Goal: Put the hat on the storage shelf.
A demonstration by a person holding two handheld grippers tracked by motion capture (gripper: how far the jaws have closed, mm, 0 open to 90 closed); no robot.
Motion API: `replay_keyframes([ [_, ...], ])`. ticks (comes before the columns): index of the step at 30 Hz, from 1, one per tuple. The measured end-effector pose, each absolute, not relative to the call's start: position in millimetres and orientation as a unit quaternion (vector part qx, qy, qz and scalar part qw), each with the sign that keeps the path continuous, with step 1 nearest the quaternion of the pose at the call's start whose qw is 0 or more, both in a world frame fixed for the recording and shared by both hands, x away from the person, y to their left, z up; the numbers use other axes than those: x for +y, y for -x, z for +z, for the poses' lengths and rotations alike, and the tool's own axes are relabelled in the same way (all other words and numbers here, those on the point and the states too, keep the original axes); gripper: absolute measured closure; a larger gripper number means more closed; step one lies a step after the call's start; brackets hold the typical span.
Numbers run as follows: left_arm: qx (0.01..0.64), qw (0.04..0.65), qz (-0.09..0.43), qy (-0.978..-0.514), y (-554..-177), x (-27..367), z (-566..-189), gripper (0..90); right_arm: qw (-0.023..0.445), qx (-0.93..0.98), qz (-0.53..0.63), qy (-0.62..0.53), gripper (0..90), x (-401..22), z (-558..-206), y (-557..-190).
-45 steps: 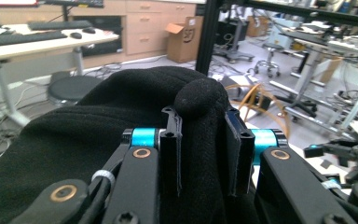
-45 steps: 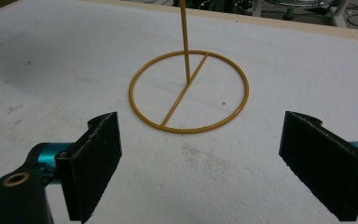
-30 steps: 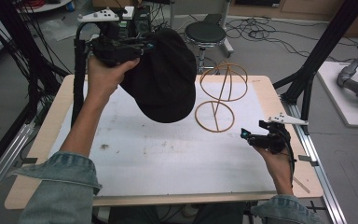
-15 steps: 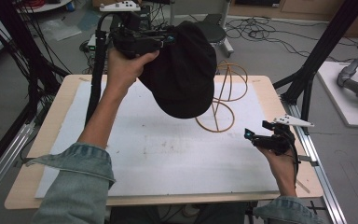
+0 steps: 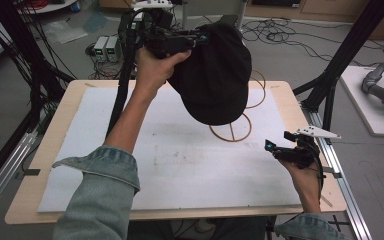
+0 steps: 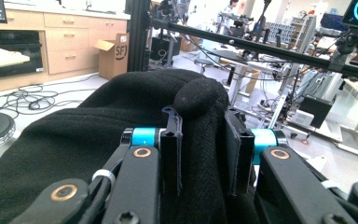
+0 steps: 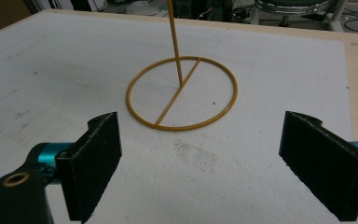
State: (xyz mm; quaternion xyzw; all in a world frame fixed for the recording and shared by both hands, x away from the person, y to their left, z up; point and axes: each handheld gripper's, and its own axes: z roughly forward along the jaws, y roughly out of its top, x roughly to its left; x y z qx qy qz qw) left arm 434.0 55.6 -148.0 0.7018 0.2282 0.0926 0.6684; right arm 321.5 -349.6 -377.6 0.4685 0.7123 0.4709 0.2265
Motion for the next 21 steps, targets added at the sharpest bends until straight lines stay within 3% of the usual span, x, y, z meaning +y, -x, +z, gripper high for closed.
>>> replay_keyframes([
  [21,0.250,0.658,0.071,-0.706,-470,19,-175,71.9,0.226,0.714,0.471,-0.466,12.7,-353,-378,-319],
])
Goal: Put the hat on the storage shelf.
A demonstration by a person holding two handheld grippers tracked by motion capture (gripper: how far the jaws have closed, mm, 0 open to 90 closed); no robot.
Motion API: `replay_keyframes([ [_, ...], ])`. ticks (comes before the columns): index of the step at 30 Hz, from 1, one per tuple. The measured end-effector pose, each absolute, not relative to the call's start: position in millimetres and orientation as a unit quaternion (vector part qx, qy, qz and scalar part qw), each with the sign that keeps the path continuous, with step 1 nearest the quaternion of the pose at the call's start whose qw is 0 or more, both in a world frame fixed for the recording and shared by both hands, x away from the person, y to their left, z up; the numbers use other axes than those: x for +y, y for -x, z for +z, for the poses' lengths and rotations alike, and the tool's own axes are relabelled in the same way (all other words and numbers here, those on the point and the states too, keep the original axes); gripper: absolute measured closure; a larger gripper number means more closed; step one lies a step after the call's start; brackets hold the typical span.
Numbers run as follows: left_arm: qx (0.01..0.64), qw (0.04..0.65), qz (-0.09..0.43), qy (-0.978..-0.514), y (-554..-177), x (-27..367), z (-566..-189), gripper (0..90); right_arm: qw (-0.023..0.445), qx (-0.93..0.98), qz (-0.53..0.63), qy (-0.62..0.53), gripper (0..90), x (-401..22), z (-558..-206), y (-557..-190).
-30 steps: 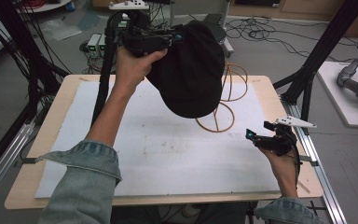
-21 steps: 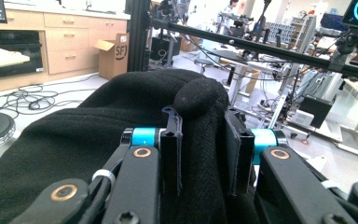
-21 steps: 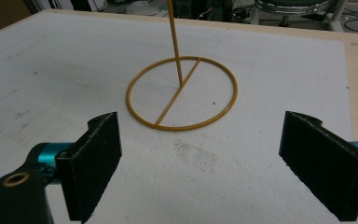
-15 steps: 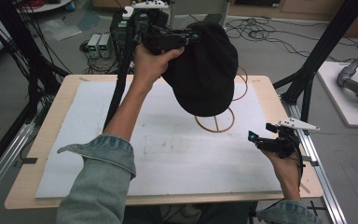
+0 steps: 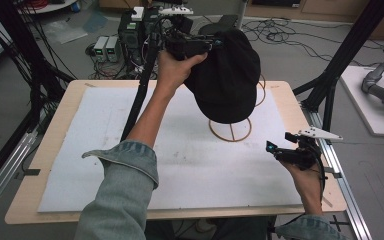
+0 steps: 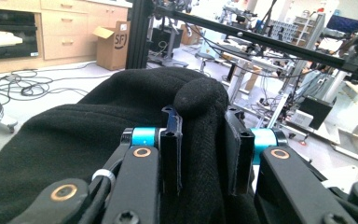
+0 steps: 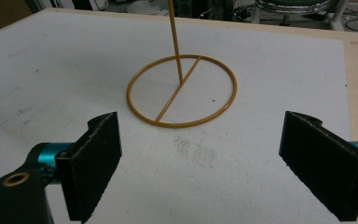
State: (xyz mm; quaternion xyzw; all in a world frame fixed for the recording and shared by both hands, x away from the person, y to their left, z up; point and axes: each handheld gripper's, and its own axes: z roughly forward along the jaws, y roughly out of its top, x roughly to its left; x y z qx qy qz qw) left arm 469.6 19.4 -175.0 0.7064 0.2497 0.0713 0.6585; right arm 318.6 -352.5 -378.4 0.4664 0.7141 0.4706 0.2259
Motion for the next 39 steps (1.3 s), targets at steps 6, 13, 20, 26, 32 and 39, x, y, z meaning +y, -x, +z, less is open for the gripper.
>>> replay_keyframes([
  [6,0.259,0.653,0.074,-0.708,-477,13,-182,71.8,0.223,0.712,0.471,-0.470,12.7,-353,-378,-318],
  [13,0.267,0.643,0.080,-0.713,-483,1,-196,71.3,0.223,0.714,0.471,-0.467,12.7,-352,-378,-318],
  [20,0.272,0.622,0.083,-0.729,-490,-15,-213,70.6,0.223,0.715,0.470,-0.467,12.7,-352,-379,-319],
  [26,0.270,0.610,0.082,-0.741,-495,-28,-224,70.1,0.222,0.715,0.471,-0.466,12.7,-352,-379,-319],
  [32,0.272,0.602,0.077,-0.747,-500,-35,-233,68.9,0.224,0.713,0.473,-0.467,12.7,-354,-378,-319],
  [39,0.271,0.596,0.073,-0.752,-502,-45,-241,66.7,0.222,0.711,0.474,-0.469,12.7,-354,-378,-318],
])
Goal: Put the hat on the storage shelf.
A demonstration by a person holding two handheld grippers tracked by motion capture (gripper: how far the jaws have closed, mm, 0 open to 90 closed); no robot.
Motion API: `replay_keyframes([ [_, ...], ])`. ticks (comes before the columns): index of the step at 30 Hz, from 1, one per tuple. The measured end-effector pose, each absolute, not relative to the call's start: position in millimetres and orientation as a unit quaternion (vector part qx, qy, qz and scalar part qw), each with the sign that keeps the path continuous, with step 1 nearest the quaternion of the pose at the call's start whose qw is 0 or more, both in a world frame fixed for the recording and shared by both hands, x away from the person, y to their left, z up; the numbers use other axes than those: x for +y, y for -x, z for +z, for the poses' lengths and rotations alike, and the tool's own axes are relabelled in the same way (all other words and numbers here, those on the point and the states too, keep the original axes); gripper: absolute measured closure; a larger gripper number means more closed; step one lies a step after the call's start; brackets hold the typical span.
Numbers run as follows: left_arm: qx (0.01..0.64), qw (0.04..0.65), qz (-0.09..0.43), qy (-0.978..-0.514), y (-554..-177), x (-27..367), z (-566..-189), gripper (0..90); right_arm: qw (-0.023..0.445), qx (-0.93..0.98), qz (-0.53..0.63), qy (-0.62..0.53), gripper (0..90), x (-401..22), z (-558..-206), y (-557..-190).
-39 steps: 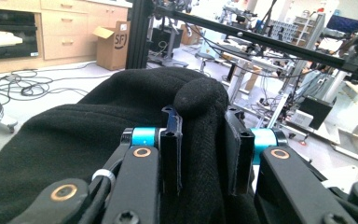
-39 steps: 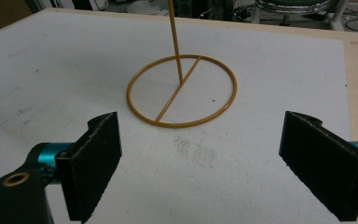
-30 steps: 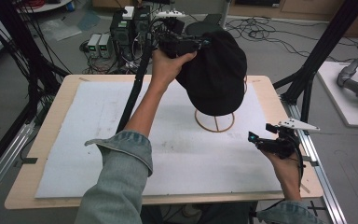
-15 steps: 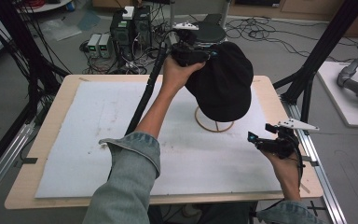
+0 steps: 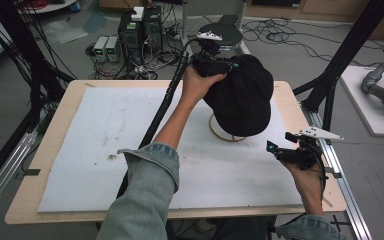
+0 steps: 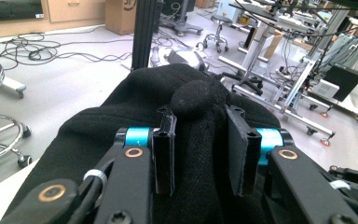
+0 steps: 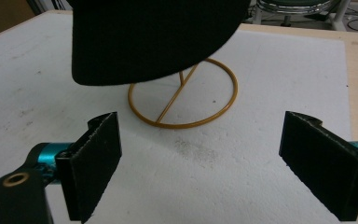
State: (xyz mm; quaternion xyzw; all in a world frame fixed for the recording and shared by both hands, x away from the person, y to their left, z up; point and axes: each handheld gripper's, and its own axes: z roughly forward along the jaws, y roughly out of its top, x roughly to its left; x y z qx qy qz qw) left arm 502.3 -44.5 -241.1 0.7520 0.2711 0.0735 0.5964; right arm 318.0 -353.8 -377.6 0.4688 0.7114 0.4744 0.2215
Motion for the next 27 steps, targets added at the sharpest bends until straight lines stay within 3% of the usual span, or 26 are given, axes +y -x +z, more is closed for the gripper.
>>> replay_keyframes([
  [8,0.282,0.603,0.072,-0.743,-505,-45,-252,62.7,0.223,0.709,0.477,-0.469,12.7,-356,-377,-318],
  [20,0.280,0.596,0.080,-0.749,-505,-46,-257,46.4,0.221,0.711,0.474,-0.470,12.7,-355,-379,-318],
  [27,0.273,0.602,0.090,-0.745,-501,-42,-255,44.4,0.223,0.710,0.474,-0.471,12.7,-356,-378,-318],
])
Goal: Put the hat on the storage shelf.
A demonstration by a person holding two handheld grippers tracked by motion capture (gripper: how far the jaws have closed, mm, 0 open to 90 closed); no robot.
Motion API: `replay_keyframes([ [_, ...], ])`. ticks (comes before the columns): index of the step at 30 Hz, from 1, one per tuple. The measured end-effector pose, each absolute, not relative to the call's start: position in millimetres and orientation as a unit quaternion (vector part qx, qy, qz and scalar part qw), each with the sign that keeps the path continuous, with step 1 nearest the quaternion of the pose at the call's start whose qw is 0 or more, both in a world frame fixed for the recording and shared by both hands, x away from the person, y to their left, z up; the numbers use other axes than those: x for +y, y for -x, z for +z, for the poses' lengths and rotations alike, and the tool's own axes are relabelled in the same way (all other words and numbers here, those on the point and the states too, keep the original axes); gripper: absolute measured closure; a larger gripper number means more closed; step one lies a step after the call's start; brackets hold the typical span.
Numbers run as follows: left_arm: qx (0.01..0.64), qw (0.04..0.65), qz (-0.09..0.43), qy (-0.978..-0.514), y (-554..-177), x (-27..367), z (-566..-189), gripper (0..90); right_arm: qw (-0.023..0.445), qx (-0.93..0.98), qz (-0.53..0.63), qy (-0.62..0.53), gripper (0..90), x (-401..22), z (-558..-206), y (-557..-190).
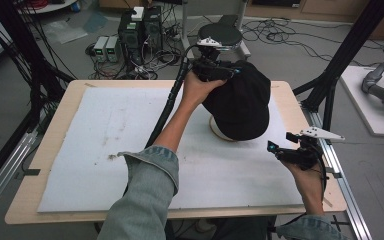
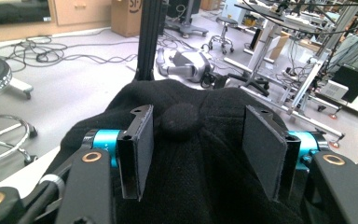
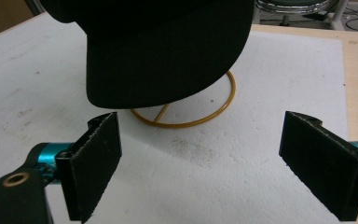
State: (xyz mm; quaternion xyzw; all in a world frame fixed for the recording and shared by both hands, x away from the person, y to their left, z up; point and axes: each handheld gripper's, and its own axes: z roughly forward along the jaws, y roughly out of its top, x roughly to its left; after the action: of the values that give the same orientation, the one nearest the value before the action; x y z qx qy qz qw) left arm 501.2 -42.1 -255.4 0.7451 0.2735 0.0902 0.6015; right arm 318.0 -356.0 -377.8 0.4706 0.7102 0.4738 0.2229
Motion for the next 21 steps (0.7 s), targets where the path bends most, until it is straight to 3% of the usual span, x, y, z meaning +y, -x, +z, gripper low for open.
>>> replay_keyframes([
  [10,0.282,0.596,0.111,-0.744,-495,-16,-253,40.0,0.221,0.712,0.472,-0.471,12.7,-355,-379,-319],
  [21,0.299,0.570,0.162,-0.748,-477,43,-256,35.8,0.219,0.715,0.470,-0.469,12.7,-351,-380,-321],
])
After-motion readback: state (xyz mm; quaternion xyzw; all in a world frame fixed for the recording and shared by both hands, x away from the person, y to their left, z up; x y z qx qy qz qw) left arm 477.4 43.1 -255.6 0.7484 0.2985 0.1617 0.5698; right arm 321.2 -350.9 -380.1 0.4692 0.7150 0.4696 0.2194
